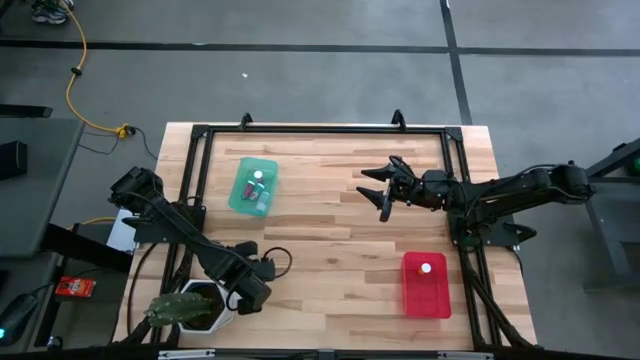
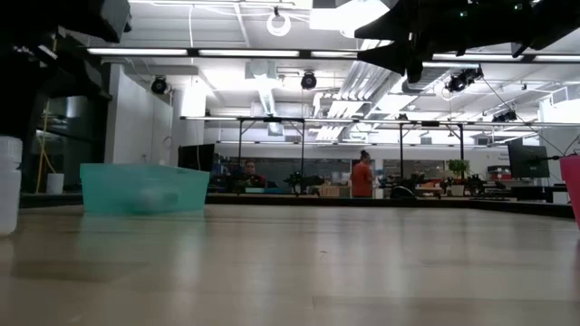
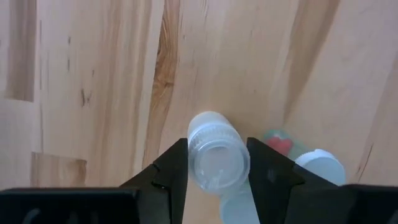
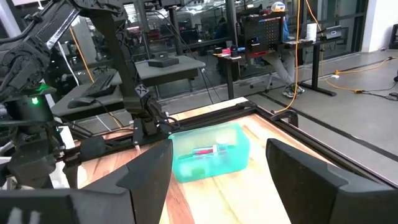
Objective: Pick and place medicine bottles into bin by pill shape (circle, oval)
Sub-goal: Put the white tablet bottle into the red bin
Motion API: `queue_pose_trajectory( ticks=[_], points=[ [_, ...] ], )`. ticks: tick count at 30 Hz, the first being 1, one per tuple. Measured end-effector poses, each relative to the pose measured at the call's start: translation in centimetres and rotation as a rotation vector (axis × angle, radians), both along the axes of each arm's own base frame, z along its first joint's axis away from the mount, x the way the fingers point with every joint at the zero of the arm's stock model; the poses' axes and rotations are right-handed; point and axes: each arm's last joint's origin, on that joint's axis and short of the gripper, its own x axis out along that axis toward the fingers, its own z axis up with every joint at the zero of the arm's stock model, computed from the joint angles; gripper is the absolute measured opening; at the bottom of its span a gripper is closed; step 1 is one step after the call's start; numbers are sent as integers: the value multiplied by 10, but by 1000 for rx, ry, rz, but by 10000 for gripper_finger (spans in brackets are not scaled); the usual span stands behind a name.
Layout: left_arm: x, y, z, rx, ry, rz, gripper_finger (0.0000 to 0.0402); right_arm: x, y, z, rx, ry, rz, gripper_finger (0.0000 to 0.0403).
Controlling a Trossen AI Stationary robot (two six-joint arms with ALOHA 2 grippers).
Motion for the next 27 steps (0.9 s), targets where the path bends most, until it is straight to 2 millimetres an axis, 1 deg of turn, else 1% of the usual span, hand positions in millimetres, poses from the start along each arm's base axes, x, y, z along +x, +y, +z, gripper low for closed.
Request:
queue_pose_trajectory(
  ticks=[2, 5, 10, 13, 16, 18, 22, 27],
  points=[
    [1, 6, 7, 10, -15, -11, 119, 0, 0, 0, 0, 0, 0, 252],
    [6, 19, 28, 77, -85, -24, 119, 0, 0, 0, 0, 0, 0, 252],
    [14, 48, 65, 267, -332, -49, 119, 0, 0, 0, 0, 1, 0, 252],
    [20, 67, 76, 341, -471, -53, 119, 0, 0, -1, 0, 7, 0, 252],
    [29, 85, 75, 369, -600, -55, 119, 0, 0, -3, -3, 29, 0, 252],
    [37, 97, 69, 373, -698, -54, 119, 0, 0, -5, -3, 52, 7, 252],
    [45, 123, 54, 395, -870, -36, 119, 1, 1, -8, -33, 79, 40, 252],
    [39, 156, 41, 406, -1109, 42, 119, 2, 2, -10, -76, 106, 84, 252]
  ],
)
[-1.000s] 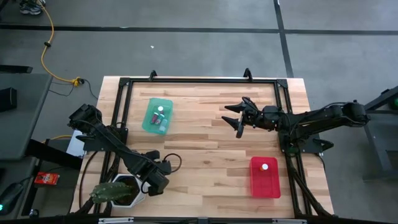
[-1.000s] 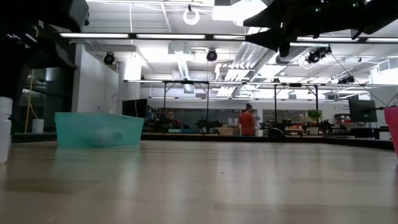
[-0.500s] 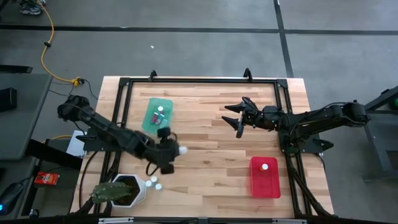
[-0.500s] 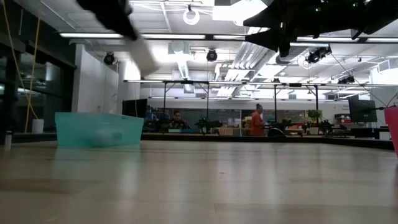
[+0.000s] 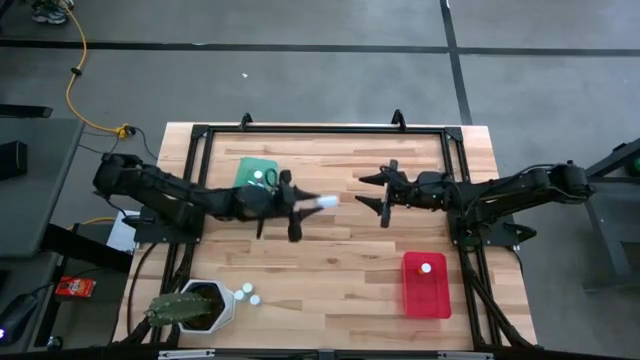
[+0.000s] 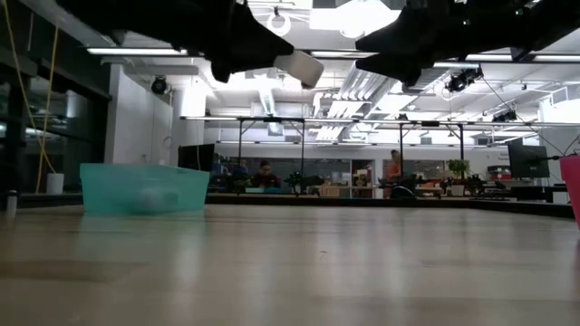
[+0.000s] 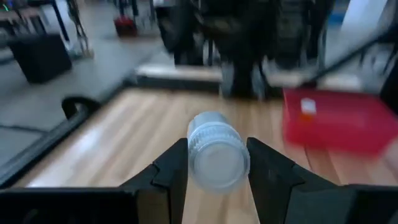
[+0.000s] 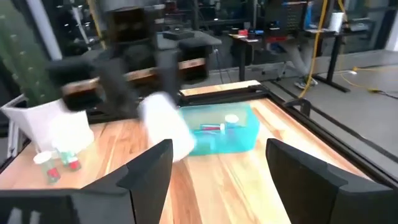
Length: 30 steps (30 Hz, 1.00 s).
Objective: Pick and place medicine bottles into bin by pill shape (circle, oval)
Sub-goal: Put the white tablet bottle into the red bin
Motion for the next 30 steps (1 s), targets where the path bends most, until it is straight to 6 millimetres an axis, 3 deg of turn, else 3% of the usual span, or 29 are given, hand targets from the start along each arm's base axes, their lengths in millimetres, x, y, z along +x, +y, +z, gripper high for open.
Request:
queue_pose_trajectory(
  ticks=[6, 13, 19, 30],
  points=[
    [-15, 25, -8, -111, -213, -66, 119, 0, 1, 1, -73, 6, 41, 252],
    [-17, 22, -10, -145, -235, -153, 119, 6, 3, -4, -94, 13, 114, 252],
    [-17, 21, -10, -120, -232, -158, 119, 22, 3, -15, -159, -14, 121, 252],
    [-17, 21, -10, -108, -229, -155, 119, 63, 4, -11, -159, 5, 203, 252]
  ],
)
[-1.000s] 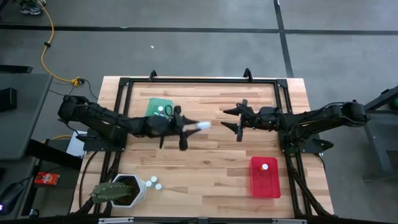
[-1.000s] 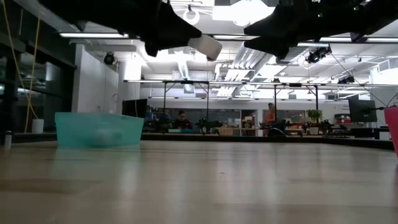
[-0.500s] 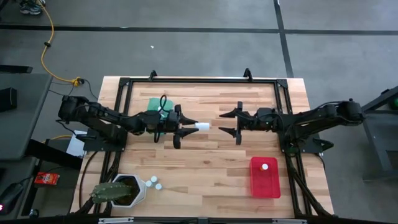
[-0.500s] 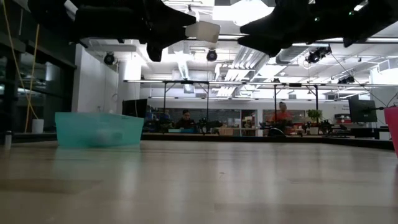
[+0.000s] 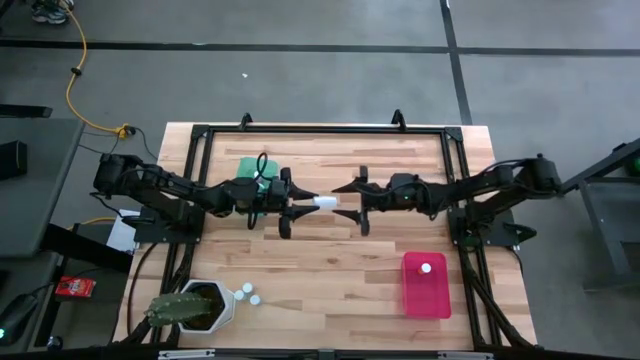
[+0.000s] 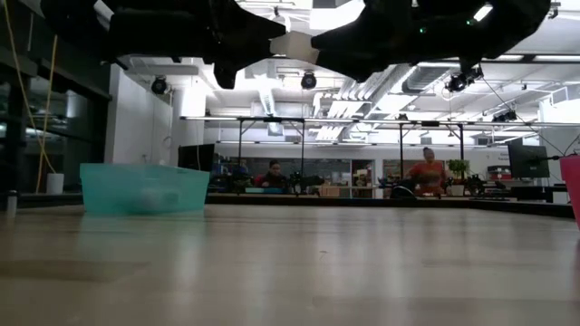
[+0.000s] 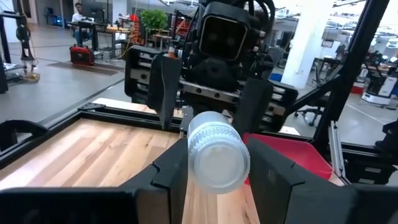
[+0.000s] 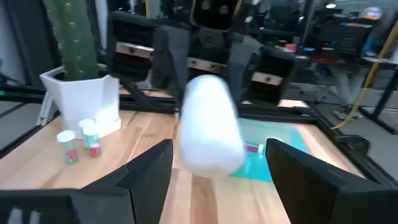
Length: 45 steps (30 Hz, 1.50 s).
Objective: Pick and place medicine bottles into bin by pill shape (circle, oval)
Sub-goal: Put the white tablet bottle into the red bin
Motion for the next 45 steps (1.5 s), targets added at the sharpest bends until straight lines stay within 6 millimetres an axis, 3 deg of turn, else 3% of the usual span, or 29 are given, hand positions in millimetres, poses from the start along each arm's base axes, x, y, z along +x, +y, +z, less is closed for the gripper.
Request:
queue_pose_trajectory(
  ticks=[4, 15, 24, 28, 36, 45],
  points=[
    [0, 0, 0, 14, 3, 16, 119, 6, 2, 0, 26, 21, 70, 252],
    [0, 0, 0, 15, 3, 20, 120, 9, 1, 3, 42, 18, 51, 246],
    [0, 0, 0, 15, 4, 17, 120, 9, 1, 4, 41, 10, 40, 152],
    [0, 0, 0, 8, 2, 17, 123, 9, 1, 4, 41, 12, 40, 129],
    [-1, 1, 0, 21, 14, 29, 172, 5, 0, 4, 20, 62, 0, 142],
    [-27, -1, 22, 42, 106, 77, 217, -24, -1, 18, -9, 171, -82, 137]
  ],
)
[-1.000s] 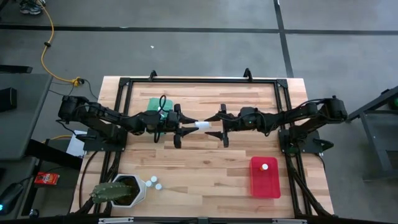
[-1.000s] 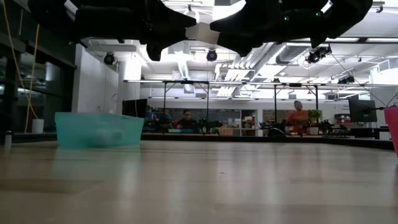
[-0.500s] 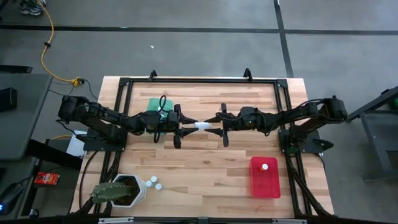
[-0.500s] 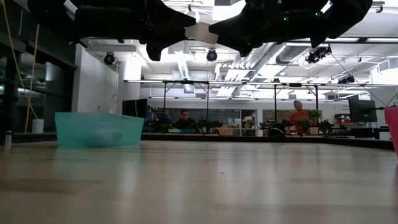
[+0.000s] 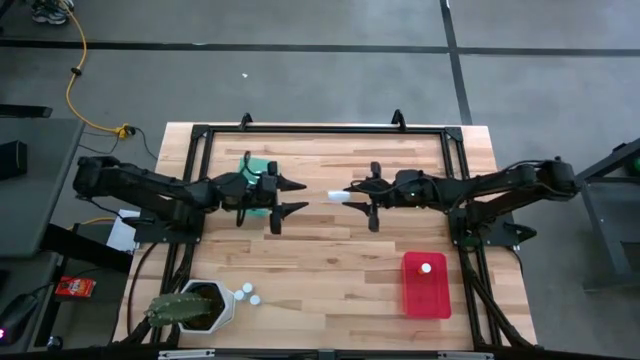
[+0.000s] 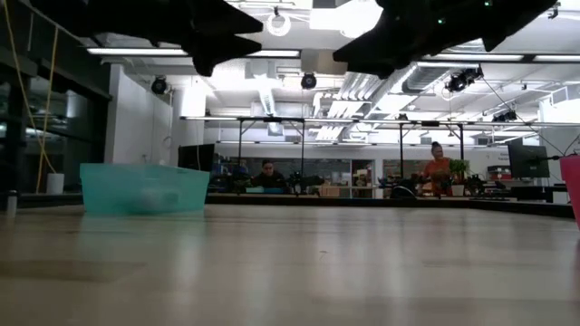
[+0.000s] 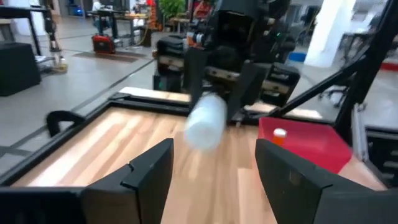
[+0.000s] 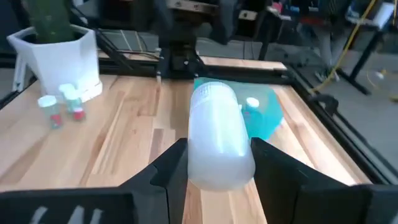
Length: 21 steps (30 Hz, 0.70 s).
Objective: Pick and place medicine bottles into bin by pill shape (circle, oval)
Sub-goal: Put the white tablet bottle into the red bin
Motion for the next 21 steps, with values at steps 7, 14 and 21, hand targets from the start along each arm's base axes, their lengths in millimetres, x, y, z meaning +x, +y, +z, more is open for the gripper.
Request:
queue_pose_trajectory(
  ticks=[7, 14, 21],
  points=[
    [-18, -3, -3, 57, -37, -7, 212, -33, 3, -12, -63, -226, -55, 136],
    [-37, 0, -22, 93, -171, 22, 212, -51, 2, -8, -39, -380, -62, 136],
    [-37, 2, -22, 92, -175, 27, 212, -50, 3, -8, -37, -370, -47, 136]
  ],
)
